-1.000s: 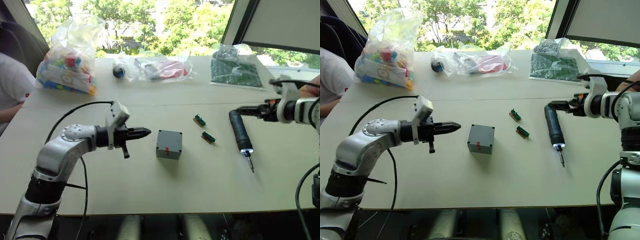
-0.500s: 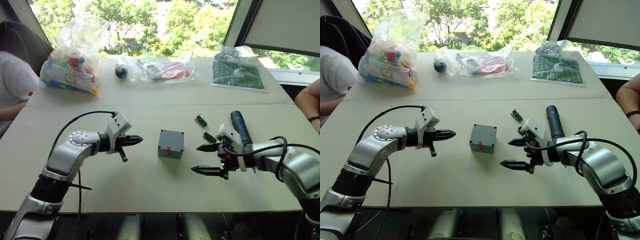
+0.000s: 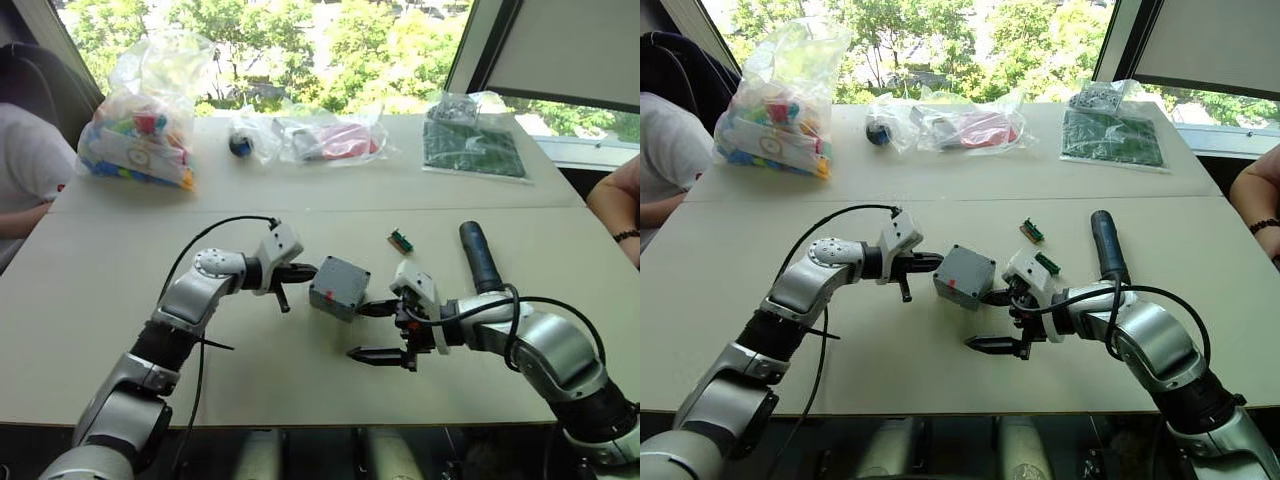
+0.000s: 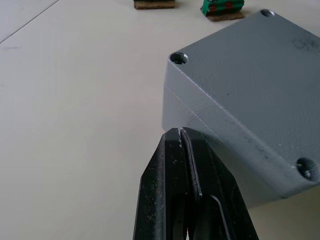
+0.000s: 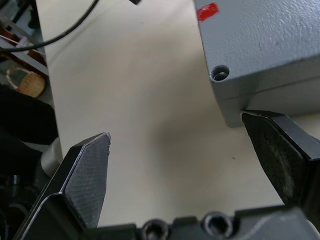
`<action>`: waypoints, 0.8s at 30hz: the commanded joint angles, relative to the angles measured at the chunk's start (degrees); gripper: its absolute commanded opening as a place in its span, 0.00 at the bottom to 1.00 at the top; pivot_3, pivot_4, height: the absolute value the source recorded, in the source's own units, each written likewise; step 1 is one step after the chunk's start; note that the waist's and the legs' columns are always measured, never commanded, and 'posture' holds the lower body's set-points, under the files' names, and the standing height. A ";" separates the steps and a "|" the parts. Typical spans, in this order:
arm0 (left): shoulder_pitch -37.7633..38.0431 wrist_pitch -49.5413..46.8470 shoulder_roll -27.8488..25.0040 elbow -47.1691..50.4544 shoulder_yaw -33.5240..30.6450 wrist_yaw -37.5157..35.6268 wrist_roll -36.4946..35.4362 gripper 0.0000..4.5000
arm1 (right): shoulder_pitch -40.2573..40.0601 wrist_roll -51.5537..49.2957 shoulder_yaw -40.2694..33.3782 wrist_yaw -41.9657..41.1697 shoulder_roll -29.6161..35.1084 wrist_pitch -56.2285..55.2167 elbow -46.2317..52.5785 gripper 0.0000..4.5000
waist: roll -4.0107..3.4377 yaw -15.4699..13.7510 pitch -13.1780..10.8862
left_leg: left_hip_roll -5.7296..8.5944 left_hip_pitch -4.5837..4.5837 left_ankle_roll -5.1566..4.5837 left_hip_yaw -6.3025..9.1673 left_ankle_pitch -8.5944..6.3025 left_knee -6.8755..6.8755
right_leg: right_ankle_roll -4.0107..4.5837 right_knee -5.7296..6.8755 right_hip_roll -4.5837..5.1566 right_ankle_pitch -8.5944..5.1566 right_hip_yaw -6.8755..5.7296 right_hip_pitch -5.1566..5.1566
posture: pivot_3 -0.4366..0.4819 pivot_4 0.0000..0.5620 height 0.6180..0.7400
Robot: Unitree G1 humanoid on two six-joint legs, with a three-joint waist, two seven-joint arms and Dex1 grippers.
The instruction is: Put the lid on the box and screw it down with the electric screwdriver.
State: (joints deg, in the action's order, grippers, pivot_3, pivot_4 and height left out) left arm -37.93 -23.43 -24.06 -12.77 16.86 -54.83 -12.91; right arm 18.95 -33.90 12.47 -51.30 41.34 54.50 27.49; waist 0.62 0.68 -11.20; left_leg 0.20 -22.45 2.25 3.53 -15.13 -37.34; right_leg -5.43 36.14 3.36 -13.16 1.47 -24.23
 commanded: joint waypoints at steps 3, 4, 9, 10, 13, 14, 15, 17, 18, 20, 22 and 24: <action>-1.84 3.70 0.32 -1.95 -0.63 -0.07 2.59 0.00 | -0.45 -1.74 -2.22 0.06 2.28 1.03 4.69 0.99 | 0.02 0.15 0.02 | 0.01 0.00 0.00 -0.02 0.00 -0.01 | -0.01 -0.02 0.02 0.00 0.01 0.02 | 0.48 0.27 1.00; -1.61 4.05 -0.50 -2.14 -1.06 0.12 3.15 0.00 | -0.83 -1.67 -3.27 -0.04 3.51 1.12 4.85 0.99 | 0.03 0.15 0.02 | 0.01 0.00 0.00 -0.03 0.00 -0.01 | -0.01 -0.02 0.02 0.00 0.01 0.01 | 0.48 0.27 1.00; 4.93 1.74 -9.44 4.71 -4.24 -0.86 3.66 0.00 | -0.95 2.54 -6.78 -1.76 10.54 -3.66 0.48 0.99 | 0.04 0.68 0.02 | -0.02 0.06 0.00 -0.05 0.00 0.08 | -0.01 0.01 0.01 0.01 0.01 -0.04 | 0.48 0.27 1.00; 6.17 0.59 -10.26 6.83 -4.56 -1.23 2.88 0.00 | -0.44 3.58 -6.24 -1.63 10.50 -4.89 -1.02 0.99 | 0.04 0.59 0.02 | -0.06 0.08 0.00 -0.05 0.00 0.11 | -0.01 0.00 -0.02 0.01 0.01 -0.04 | 0.48 0.27 1.00; 10.40 -3.00 -12.19 14.14 -5.42 -2.25 0.59 0.00 | 1.88 7.04 -3.59 -2.24 9.31 -8.96 -6.01 0.99 | 0.04 0.01 0.02 | -0.07 0.07 0.00 -0.01 0.00 0.13 | 0.00 0.02 -0.04 0.00 0.00 -0.04 | 0.48 0.27 1.00; 12.01 -4.20 -12.82 16.76 -5.66 -2.63 -0.11 0.00 | 2.72 8.01 -2.73 -2.58 8.83 -10.12 -7.47 0.99 | 0.06 -0.06 0.03 | -0.07 0.06 0.00 -0.01 0.00 0.10 | 0.00 0.02 -0.04 0.00 -0.01 -0.03 | 0.48 0.27 1.00; 13.40 -5.48 -13.26 19.15 -5.80 -3.01 -0.91 0.00 | 3.74 8.76 -1.88 -3.09 8.24 -11.03 -8.79 0.99 | 0.05 -0.04 0.03 | -0.06 0.04 0.00 -0.01 0.00 0.06 | 0.01 -0.01 -0.03 -0.01 -0.01 -0.01 | 0.48 0.27 1.00; 15.46 -7.89 -12.77 22.90 -5.61 -2.65 -2.22 0.00 | 5.50 10.10 -0.04 -4.58 7.03 -12.91 -11.33 0.99 | 0.06 -0.08 0.03 | -0.01 0.00 0.01 -0.06 0.00 0.04 | 0.02 -0.04 0.08 -0.01 0.02 0.00 | 0.48 0.27 1.00; 15.69 -8.54 -12.36 23.68 -5.29 -2.20 -2.38 0.00 | 6.19 10.67 0.74 -5.25 6.66 -13.57 -12.19 0.99 | 0.07 0.19 0.04 | 0.01 -0.02 0.01 -0.05 0.00 0.01 | 0.02 -0.04 0.09 -0.01 0.01 0.00 | 0.48 0.27 1.00; 14.90 -8.82 -10.08 23.40 -3.98 -0.73 -1.79 0.00 | 7.00 10.76 2.16 -7.00 5.92 -13.60 -12.25 0.99 | 0.07 0.20 0.04 | 0.01 0.02 0.01 -0.09 0.00 0.00 | 0.02 -0.03 0.09 -0.01 0.02 0.01 | 0.48 0.27 1.00; 14.20 -8.78 -8.73 22.77 -3.45 -0.04 -1.24 0.00 | 7.36 10.77 2.65 -8.03 5.52 -13.34 -12.10 0.99 | 0.07 0.16 0.04 | 0.00 0.03 0.01 -0.05 0.00 0.01 | 0.00 0.00 0.05 0.00 0.01 0.00 | 0.48 0.27 1.00; 12.95 -8.28 -7.29 21.27 -3.00 0.37 -0.84 0.00 | 7.13 10.44 2.61 -8.45 5.29 -12.51 -11.13 0.99 | 0.07 0.10 0.04 | -0.01 0.02 0.01 -0.02 0.00 0.00 | 0.00 0.02 0.02 0.00 0.00 0.00 | 0.48 0.27 1.00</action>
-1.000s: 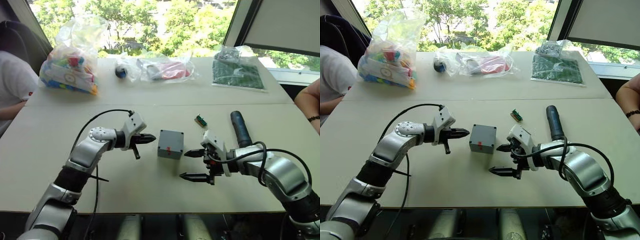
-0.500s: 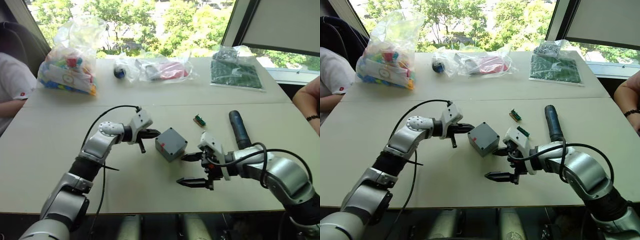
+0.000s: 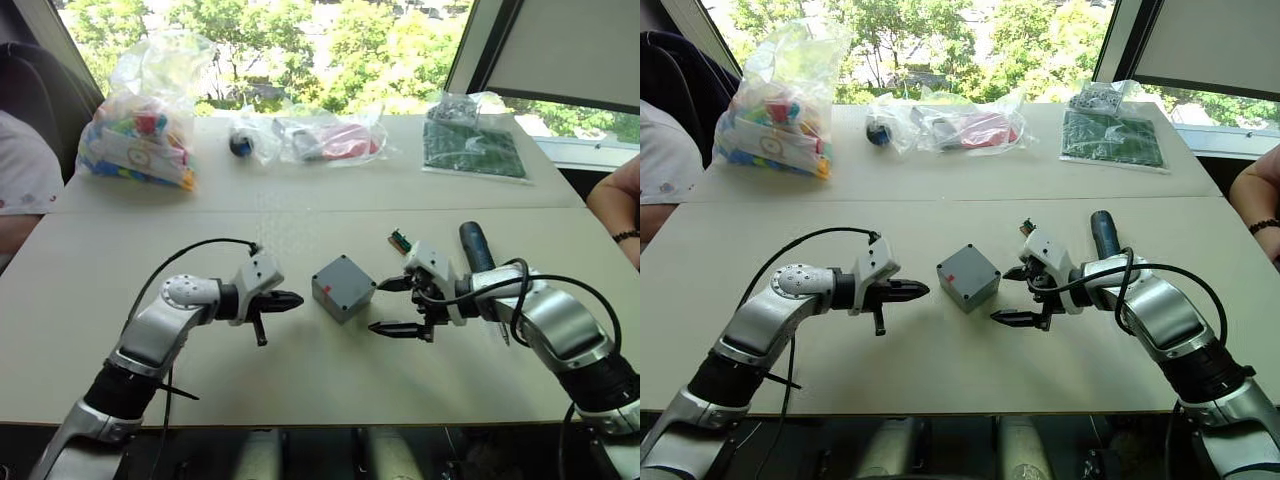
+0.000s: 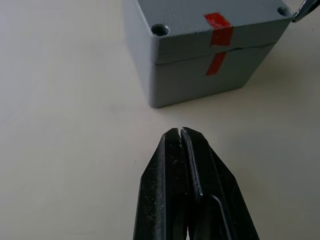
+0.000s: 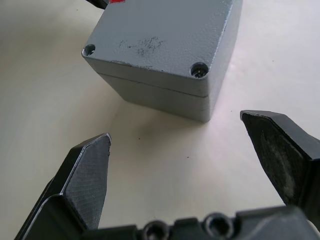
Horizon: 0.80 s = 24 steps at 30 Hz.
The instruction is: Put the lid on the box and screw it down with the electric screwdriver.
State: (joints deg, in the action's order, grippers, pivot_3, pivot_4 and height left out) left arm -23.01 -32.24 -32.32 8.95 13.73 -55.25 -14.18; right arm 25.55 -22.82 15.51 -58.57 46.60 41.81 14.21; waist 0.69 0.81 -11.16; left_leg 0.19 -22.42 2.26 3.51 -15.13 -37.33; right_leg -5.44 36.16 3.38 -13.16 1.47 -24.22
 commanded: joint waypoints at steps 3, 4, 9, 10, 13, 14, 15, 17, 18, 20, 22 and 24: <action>-3.78 1.71 2.57 -2.93 1.00 1.29 1.18 0.00 | -0.21 -0.87 -0.44 -1.28 -0.18 1.25 3.76 0.99 | 0.00 -0.03 0.00 | 0.00 0.00 0.00 0.00 0.00 0.00 | 0.00 0.00 0.00 0.00 0.00 0.00 | 0.48 0.27 1.00; -4.40 2.35 3.11 -3.94 1.27 1.44 1.58 0.00 | -0.54 -0.90 -0.47 -1.18 -0.21 1.61 4.28 0.99 | 0.00 -0.03 0.00 | 0.00 0.00 0.00 -0.01 0.00 -0.01 | 0.00 0.00 0.00 0.00 0.00 0.00 | 0.48 0.27 1.00; -6.92 4.19 5.20 -7.51 1.46 1.71 2.59 0.00 | -1.99 -1.09 -1.47 -0.26 -0.56 2.95 6.03 0.99 | 0.00 -0.02 0.00 | 0.00 0.00 0.00 -0.01 0.00 0.00 | 0.00 0.00 0.00 0.00 0.00 0.00 | 0.48 0.27 1.00; -7.25 4.35 5.46 -7.86 1.50 1.65 2.71 0.00 | -2.28 -1.01 -1.61 -0.13 -0.55 3.09 6.22 0.99 | 0.00 -0.05 0.00 | 0.00 0.00 0.00 0.00 0.00 0.00 | 0.00 0.00 0.00 0.00 0.00 0.00 | 0.48 0.27 1.00; -7.73 4.26 5.74 -7.81 1.58 1.43 2.84 0.00 | -3.03 -0.68 -1.88 0.11 -0.40 3.09 6.66 0.99 | 0.00 0.00 0.00 | 0.01 0.00 0.00 -0.01 0.00 -0.02 | -0.01 0.00 0.01 0.01 0.01 0.01 | 0.48 0.27 1.00; -7.76 4.16 5.74 -7.65 1.51 1.38 2.79 0.00 | -3.15 -0.75 -1.99 0.15 -0.43 3.18 6.79 0.99 | 0.00 0.01 0.00 | 0.01 0.00 0.00 -0.01 0.00 -0.02 | -0.01 0.00 0.01 0.01 0.01 0.00 | 0.48 0.27 1.00; -7.78 4.08 5.72 -7.56 1.40 1.36 2.72 0.00 | -3.23 -1.00 -2.23 0.31 -0.60 3.43 6.98 0.99 | 0.00 0.00 0.00 | 0.01 0.00 0.00 -0.01 0.00 -0.01 | -0.01 0.00 0.01 0.01 0.01 0.01 | 0.48 0.27 1.00; -7.83 4.03 5.70 -7.53 1.29 1.33 2.68 0.00 | -3.28 -1.31 -2.48 0.50 -0.81 3.73 7.15 0.99 | 0.00 -0.02 0.00 | 0.01 0.00 0.00 0.00 0.00 -0.02 | -0.01 0.01 0.01 0.01 0.01 0.01 | 0.48 0.27 1.00; -7.81 4.02 5.69 -7.57 1.25 1.35 2.68 0.00 | -3.31 -1.27 -2.61 0.86 -1.04 3.72 7.18 0.99 | 0.00 -0.03 0.00 | 0.01 0.00 0.00 0.00 0.00 -0.02 | -0.01 0.01 0.01 0.01 0.00 0.01 | 0.48 0.27 1.00; -7.09 3.79 4.56 -6.46 0.95 0.97 2.67 0.00 | -3.54 -1.64 -5.30 2.92 -0.71 5.33 6.91 0.99 | 0.00 -0.03 0.00 | 0.01 0.00 0.01 -0.01 0.00 -0.02 | -0.01 0.01 0.01 0.01 0.00 0.00 | 0.48 0.27 1.00; -6.39 3.07 3.26 -5.19 0.01 0.59 2.19 0.00 | -3.80 -3.39 -8.73 4.24 0.15 8.42 7.18 0.99 | 0.00 -0.04 0.00 | 0.01 0.00 0.01 -0.01 0.00 -0.01 | -0.01 0.01 0.01 0.01 0.00 0.00 | 0.48 0.27 1.00; -5.59 1.95 1.39 -3.74 -1.89 0.19 1.08 0.00 | -5.03 -5.08 -12.19 2.24 3.39 8.81 9.01 0.99 | 0.00 -0.08 0.00 | 0.00 0.00 0.01 -0.01 0.00 -0.01 | -0.01 0.01 0.01 0.01 0.01 0.00 | 0.48 0.27 1.00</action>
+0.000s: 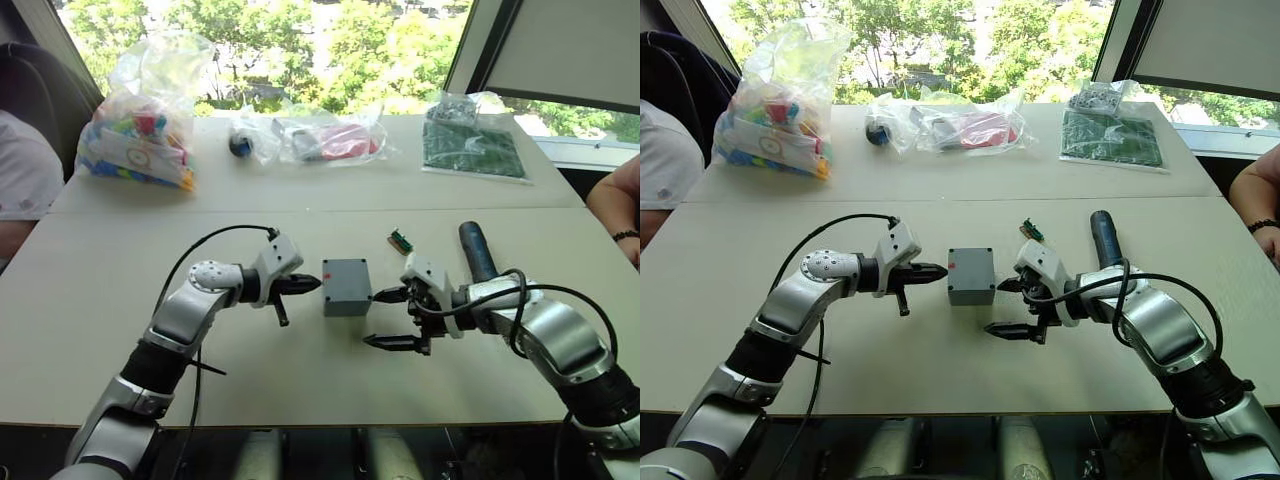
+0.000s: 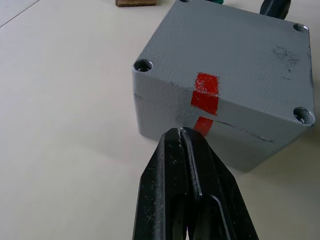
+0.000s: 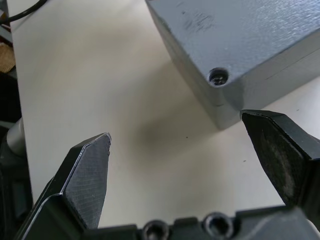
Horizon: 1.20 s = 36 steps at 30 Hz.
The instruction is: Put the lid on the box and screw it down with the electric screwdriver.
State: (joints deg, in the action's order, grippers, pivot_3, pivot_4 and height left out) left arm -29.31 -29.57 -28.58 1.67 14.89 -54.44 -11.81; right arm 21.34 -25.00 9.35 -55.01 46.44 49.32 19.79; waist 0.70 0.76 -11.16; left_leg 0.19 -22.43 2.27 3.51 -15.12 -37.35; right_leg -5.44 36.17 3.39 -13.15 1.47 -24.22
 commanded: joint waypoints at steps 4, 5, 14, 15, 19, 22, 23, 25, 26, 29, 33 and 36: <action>1.87 -6.06 -4.66 7.41 -9.27 -1.07 -7.40 0.00 | -1.01 -2.35 -11.32 0.66 5.21 0.02 -1.54 0.99 | 0.03 0.14 0.01 | -0.01 0.02 0.00 -0.01 0.00 0.01 | 0.01 0.00 0.00 0.00 0.00 0.00 | 0.48 0.27 1.00; 1.70 -7.56 -4.70 8.57 -10.44 -1.03 -9.07 0.00 | -0.82 -1.37 -11.94 2.34 4.28 -1.33 -3.35 0.99 | 0.04 0.09 0.02 | -0.02 0.02 0.00 -0.01 0.00 0.01 | 0.01 0.00 -0.01 0.00 -0.01 0.01 | 0.48 0.27 1.00; -2.47 -14.51 -2.59 14.25 -11.55 2.02 -15.43 0.00 | -0.75 5.87 -12.50 12.36 -6.55 -14.75 -15.15 0.81 | 0.08 0.08 0.04 | 0.01 0.02 0.02 -0.03 0.01 0.00 | -0.02 -0.01 0.02 0.01 0.01 0.04 | 0.48 0.27 1.00; -2.44 -14.38 -2.56 14.34 -11.08 2.10 -15.35 0.00 | -0.84 5.98 -12.57 12.57 -7.03 -15.35 -15.63 0.73 | 0.08 0.08 0.04 | 0.01 0.02 0.03 -0.03 0.02 0.00 | -0.02 0.00 0.02 0.01 0.01 0.04 | 0.48 0.27 1.00; -1.98 -14.12 -2.52 15.07 -9.67 2.30 -15.29 0.00 | -1.30 6.42 -12.58 13.60 -8.38 -16.50 -16.80 0.52 | 0.08 0.26 0.04 | 0.00 0.04 0.04 -0.02 0.02 0.02 | -0.02 0.01 -0.01 0.01 0.01 0.04 | 0.48 0.27 1.00; -1.77 -14.23 -2.50 15.44 -9.21 2.52 -15.67 0.00 | -1.83 6.48 -12.79 14.30 -9.45 -17.23 -17.22 0.52 | 0.08 0.20 0.04 | 0.00 0.04 0.04 -0.01 0.02 0.02 | -0.02 0.01 -0.01 0.01 0.01 0.04 | 0.48 0.27 1.00; -1.68 -14.21 -2.46 15.49 -8.97 2.53 -15.76 0.00 | -1.92 6.91 -12.51 14.36 -9.62 -17.82 -17.54 0.52 | 0.08 0.20 0.04 | 0.00 0.04 0.04 -0.01 0.02 0.02 | -0.02 0.01 -0.01 0.02 0.02 0.04 | 0.48 0.27 1.00; -1.59 -14.11 -2.43 15.52 -8.30 2.41 -15.67 0.00 | -1.74 6.93 -12.15 14.34 -10.24 -17.99 -18.00 0.52 | 0.08 0.19 0.04 | 0.01 0.04 0.04 -0.02 0.02 0.02 | -0.02 0.01 -0.01 0.01 0.02 0.04 | 0.48 0.27 1.00; -1.62 -14.03 -2.41 15.49 -8.17 2.40 -15.61 0.00 | -1.67 7.35 -11.69 14.19 -10.13 -18.23 -18.11 0.52 | 0.07 0.19 0.04 | 0.00 0.04 0.04 -0.02 0.02 0.02 | -0.02 0.01 -0.01 0.01 0.02 0.04 | 0.48 0.27 1.00; -1.78 -13.87 -2.48 15.35 -8.25 2.49 -15.71 0.00 | -1.42 7.63 -11.33 14.28 -10.28 -18.48 -18.32 0.52 | 0.07 0.22 0.04 | 0.00 0.04 0.04 -0.02 0.02 0.02 | -0.02 0.01 -0.01 0.01 0.02 0.04 | 0.48 0.27 1.00; -1.61 -13.74 -2.62 15.46 -8.14 2.57 -15.78 0.00 | -0.92 8.13 -10.97 14.23 -10.50 -19.17 -19.15 0.52 | 0.07 0.21 0.04 | 0.00 0.04 0.04 -0.02 0.02 0.02 | -0.02 0.01 -0.01 0.01 0.02 0.04 | 0.48 0.27 1.00; -1.14 -13.63 -2.73 15.88 -7.91 2.66 -15.63 0.00 | -0.54 8.72 -10.80 14.14 -10.65 -19.85 -19.90 0.52 | 0.07 0.20 0.04 | 0.00 0.04 0.04 -0.02 0.02 0.02 | -0.02 0.01 -0.01 0.01 0.02 0.04 | 0.48 0.27 1.00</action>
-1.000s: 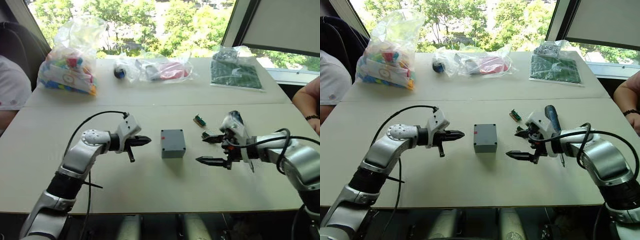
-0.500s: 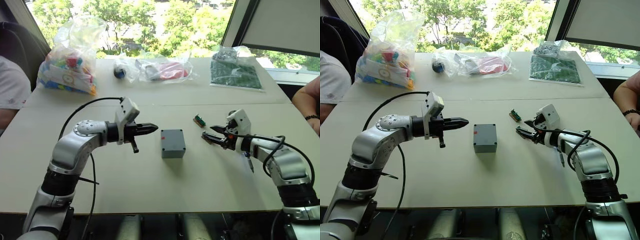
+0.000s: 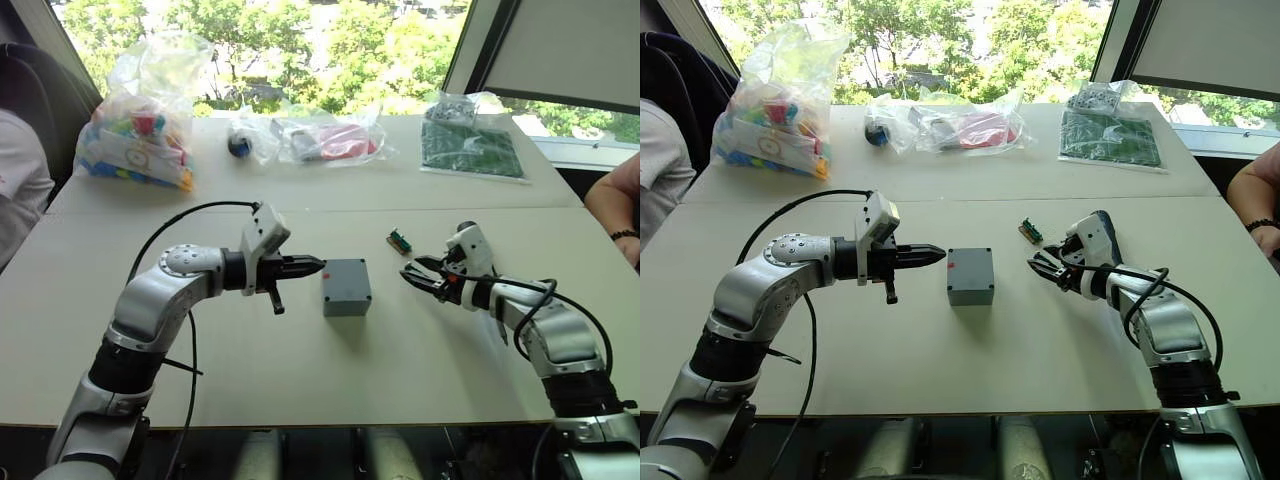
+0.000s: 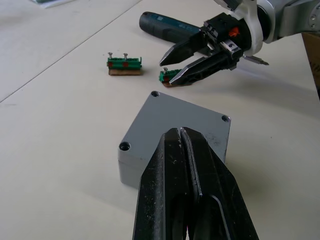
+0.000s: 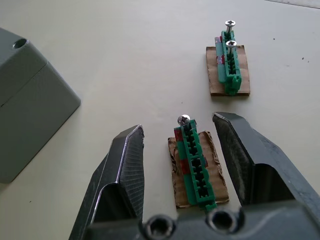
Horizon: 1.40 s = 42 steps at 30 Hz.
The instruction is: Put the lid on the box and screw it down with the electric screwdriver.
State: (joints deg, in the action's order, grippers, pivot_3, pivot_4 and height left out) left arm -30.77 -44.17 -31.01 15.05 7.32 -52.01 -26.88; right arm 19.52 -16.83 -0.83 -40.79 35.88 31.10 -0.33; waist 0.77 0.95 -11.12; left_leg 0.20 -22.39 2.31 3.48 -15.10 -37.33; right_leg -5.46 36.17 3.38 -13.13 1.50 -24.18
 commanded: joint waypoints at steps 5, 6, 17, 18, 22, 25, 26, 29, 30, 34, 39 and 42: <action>1.08 1.56 -0.80 2.70 0.13 0.24 0.20 0.00 | 2.09 1.04 -0.65 0.03 -0.59 -2.52 -0.83 0.35 | 0.00 0.04 0.00 | 0.00 0.00 0.00 0.01 0.00 0.00 | 0.00 0.01 0.00 0.00 0.00 0.00 | 0.48 0.27 1.00; 1.17 1.78 -0.92 2.60 0.31 0.29 0.49 0.00 | 2.24 1.13 -0.65 0.14 -0.77 -2.59 -0.99 0.28 | 0.00 0.06 0.00 | 0.00 0.00 0.00 0.01 0.00 0.00 | 0.00 0.01 0.00 0.00 0.00 0.00 | 0.48 0.27 1.00; 1.69 2.02 -1.10 2.73 0.23 0.75 0.26 0.00 | 2.46 1.56 -0.50 -0.32 -1.16 -2.44 -0.55 0.02 | 0.00 0.00 0.00 | 0.00 0.00 0.00 0.00 0.00 0.00 | 0.00 0.00 0.00 0.00 0.00 0.00 | 0.48 0.27 1.00; 1.70 2.08 -1.12 2.67 0.23 0.75 0.26 0.00 | 2.53 1.53 -0.63 -0.36 -1.11 -2.40 -0.41 0.02 | 0.00 0.00 0.00 | 0.00 0.00 0.00 0.00 0.00 0.00 | 0.00 0.00 0.00 0.00 0.00 0.00 | 0.48 0.27 1.00; 1.72 2.24 -1.19 2.42 0.18 0.74 0.23 0.00 | 3.09 0.89 -1.66 -0.35 -0.86 -1.90 0.52 0.02 | 0.00 0.01 0.00 | 0.00 0.00 0.00 0.00 0.00 0.00 | 0.00 0.01 0.00 0.00 0.00 0.00 | 0.48 0.27 1.00; 1.58 2.48 -1.24 1.82 -0.04 0.55 0.17 0.00 | 4.18 -0.51 -3.34 -0.47 0.03 -0.33 2.75 0.02 | 0.00 0.02 0.00 | 0.00 0.00 0.00 0.00 0.00 0.00 | 0.00 0.01 0.00 0.00 0.00 0.00 | 0.48 0.27 1.00; 1.50 2.53 -1.19 1.63 -0.17 0.51 0.06 0.00 | 4.50 -0.87 -3.67 -0.55 0.36 0.11 3.47 0.02 | 0.00 0.05 0.00 | 0.00 0.00 0.00 0.01 0.00 0.00 | 0.00 0.01 0.00 0.00 0.00 0.00 | 0.48 0.27 1.00; 1.25 2.65 -1.20 1.17 -0.42 0.39 -0.12 0.00 | 5.57 -1.47 -4.23 -0.58 0.65 0.95 5.08 0.02 | 0.00 0.00 0.00 | 0.00 0.00 0.00 0.01 0.00 0.00 | 0.00 0.01 0.00 0.00 0.00 0.00 | 0.48 0.27 1.00; 1.16 2.79 -1.24 0.94 -0.50 0.36 -0.08 0.00 | 6.20 -1.92 -4.44 -0.51 0.55 1.50 5.77 0.02 | 0.00 -0.01 0.00 | 0.00 0.00 0.00 0.01 0.00 0.00 | 0.00 0.01 0.00 0.00 0.00 0.00 | 0.48 0.27 1.00; 1.01 2.95 -1.90 0.47 -1.13 -0.27 -0.44 0.00 | 8.02 -6.42 -4.32 -1.81 -0.59 5.63 10.27 0.02 | 0.00 0.02 0.00 | 0.00 0.00 0.00 0.01 0.00 0.01 | 0.00 0.01 -0.01 0.00 0.00 0.00 | 0.48 0.27 1.00; 1.95 2.69 -4.11 0.65 -2.06 -1.78 -1.20 0.00 | 7.89 -10.59 -2.05 -3.04 -1.98 10.22 15.52 0.02 | 0.00 0.04 0.00 | -0.01 0.00 0.00 0.03 0.00 0.04 | 0.00 0.01 -0.01 0.00 -0.01 -0.01 | 0.48 0.27 1.00; 3.11 2.10 -5.91 1.60 -2.53 -2.97 -2.01 0.00 | 7.62 -10.41 -0.49 -2.64 -2.89 10.46 16.11 0.02 | -0.01 0.06 0.00 | -0.01 0.00 0.00 0.02 0.00 0.03 | 0.00 0.00 -0.01 0.00 0.00 -0.01 | 0.48 0.27 1.00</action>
State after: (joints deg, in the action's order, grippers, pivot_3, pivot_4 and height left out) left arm -28.03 -42.05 -36.11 14.75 6.66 -54.09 -27.59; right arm 26.46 -26.31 -1.42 -43.59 33.41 41.55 13.78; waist 0.76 1.02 -11.12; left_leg 0.19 -22.38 2.31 3.50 -15.10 -37.29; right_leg -5.46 36.18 3.37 -13.14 1.50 -24.19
